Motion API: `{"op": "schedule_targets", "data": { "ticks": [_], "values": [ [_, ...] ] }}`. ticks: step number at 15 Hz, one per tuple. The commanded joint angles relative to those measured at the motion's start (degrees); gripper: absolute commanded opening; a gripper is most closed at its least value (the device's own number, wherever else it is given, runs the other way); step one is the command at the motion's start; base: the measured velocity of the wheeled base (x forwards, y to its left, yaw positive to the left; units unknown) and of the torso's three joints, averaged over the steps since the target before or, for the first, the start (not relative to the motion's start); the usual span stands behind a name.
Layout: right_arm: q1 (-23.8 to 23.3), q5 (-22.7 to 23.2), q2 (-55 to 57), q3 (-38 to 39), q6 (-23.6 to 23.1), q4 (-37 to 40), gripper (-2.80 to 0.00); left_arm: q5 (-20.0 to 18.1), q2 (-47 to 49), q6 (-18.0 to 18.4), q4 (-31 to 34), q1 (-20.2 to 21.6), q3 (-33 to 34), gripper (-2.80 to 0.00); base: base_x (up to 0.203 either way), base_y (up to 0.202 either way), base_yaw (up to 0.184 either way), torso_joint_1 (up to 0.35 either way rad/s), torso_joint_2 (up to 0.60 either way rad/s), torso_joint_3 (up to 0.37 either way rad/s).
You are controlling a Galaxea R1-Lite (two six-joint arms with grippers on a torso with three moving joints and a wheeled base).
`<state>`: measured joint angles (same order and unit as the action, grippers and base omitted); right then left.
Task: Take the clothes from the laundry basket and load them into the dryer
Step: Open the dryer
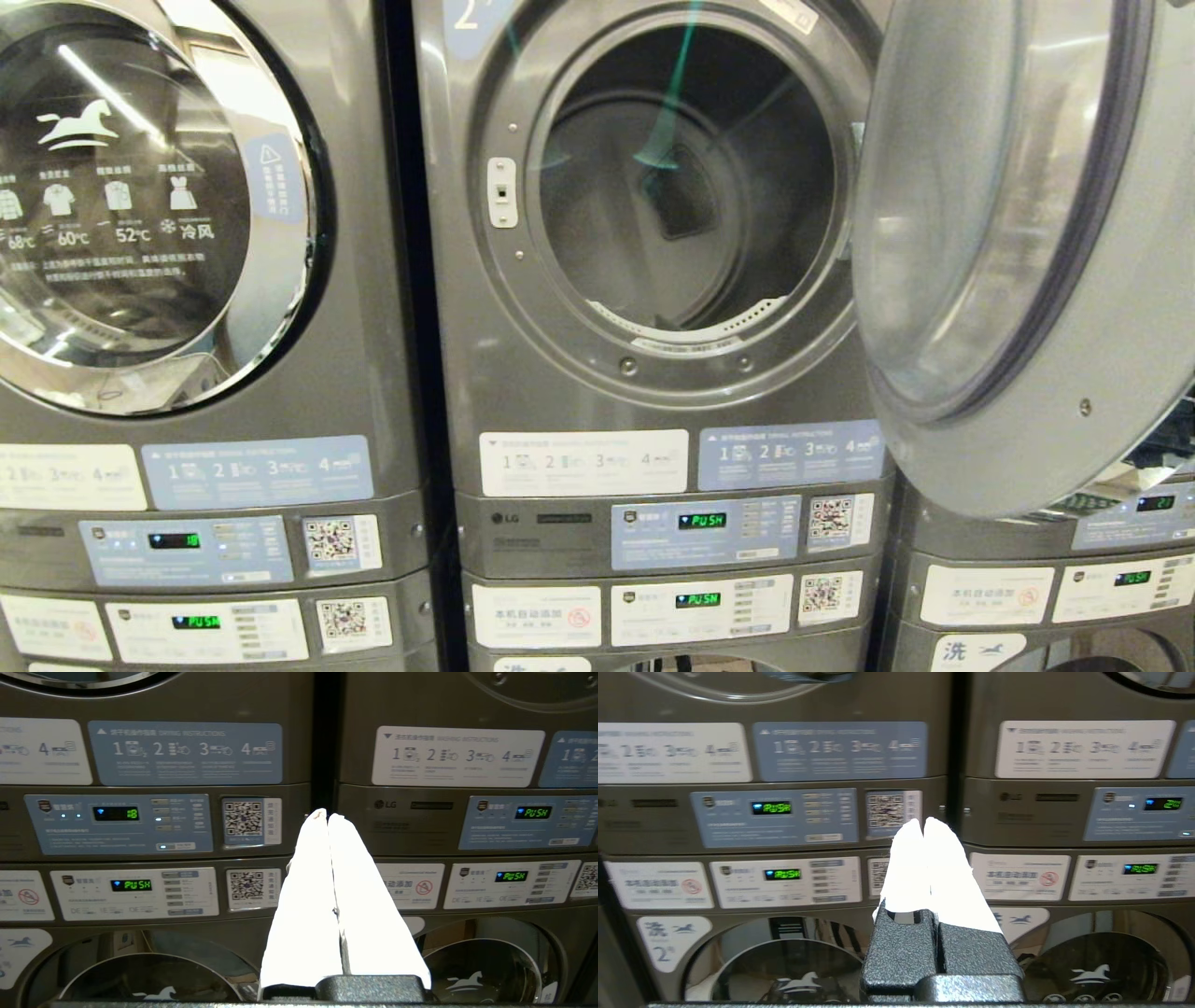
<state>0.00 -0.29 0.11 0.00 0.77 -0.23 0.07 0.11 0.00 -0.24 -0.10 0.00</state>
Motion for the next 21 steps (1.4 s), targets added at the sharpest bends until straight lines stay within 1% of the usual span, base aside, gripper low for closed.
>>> {"op": "schedule_targets", "data": {
  "ticks": [1, 19, 21],
  "values": [
    [0.00, 0.03, -0.02, 0.00, 0.02, -0.03, -2.80, 0.01, -0.02, 0.00, -0.02, 0.01, 0.00, -2.80, 0.000, -0.196, -0.003, 0.004, 0.00, 0.002],
    [0.00, 0.03, -0.02, 0.00, 0.02, -0.03, -2.80, 0.01, -0.02, -0.09, 0.07, 0.01, 0.00, -2.80, 0.000, -0.195, 0.001, 0.002, 0.00, 0.002],
    [0.00, 0.03, -0.02, 0.00, 0.02, -0.03, -2.80, 0.01, -0.02, 0.00, 0.07, 0.01, 0.00, -2.80, 0.000, -0.142, -0.004, 0.001, 0.00, 0.002]
  ]
}}
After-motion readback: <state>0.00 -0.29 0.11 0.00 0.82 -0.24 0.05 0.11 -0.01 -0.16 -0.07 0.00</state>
